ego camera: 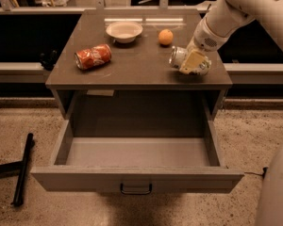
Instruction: Pick 7up can from top drawer and place on counter
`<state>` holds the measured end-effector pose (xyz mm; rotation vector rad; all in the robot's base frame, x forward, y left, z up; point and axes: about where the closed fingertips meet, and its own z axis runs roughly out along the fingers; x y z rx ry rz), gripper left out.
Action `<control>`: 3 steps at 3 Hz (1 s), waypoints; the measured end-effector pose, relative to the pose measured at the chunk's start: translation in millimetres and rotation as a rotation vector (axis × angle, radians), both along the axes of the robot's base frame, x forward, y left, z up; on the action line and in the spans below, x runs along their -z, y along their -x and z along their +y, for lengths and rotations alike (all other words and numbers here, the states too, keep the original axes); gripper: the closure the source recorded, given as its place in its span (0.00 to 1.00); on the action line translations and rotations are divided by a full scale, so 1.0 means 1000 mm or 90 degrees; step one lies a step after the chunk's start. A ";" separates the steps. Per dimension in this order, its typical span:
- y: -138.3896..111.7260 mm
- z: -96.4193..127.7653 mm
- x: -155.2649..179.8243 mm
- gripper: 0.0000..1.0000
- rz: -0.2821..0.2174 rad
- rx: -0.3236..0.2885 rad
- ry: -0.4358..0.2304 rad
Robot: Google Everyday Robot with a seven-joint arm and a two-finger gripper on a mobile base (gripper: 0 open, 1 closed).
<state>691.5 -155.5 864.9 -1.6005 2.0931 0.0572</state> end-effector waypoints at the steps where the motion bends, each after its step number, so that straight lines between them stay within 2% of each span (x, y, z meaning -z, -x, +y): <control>1: -0.004 0.010 0.005 0.13 0.014 -0.008 -0.007; 2: -0.005 0.015 0.006 0.00 0.021 -0.013 -0.011; 3: -0.005 0.016 0.006 0.00 0.021 -0.013 -0.011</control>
Offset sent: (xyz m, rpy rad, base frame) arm 0.0061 0.0191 -0.0015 0.0254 0.0362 0.0251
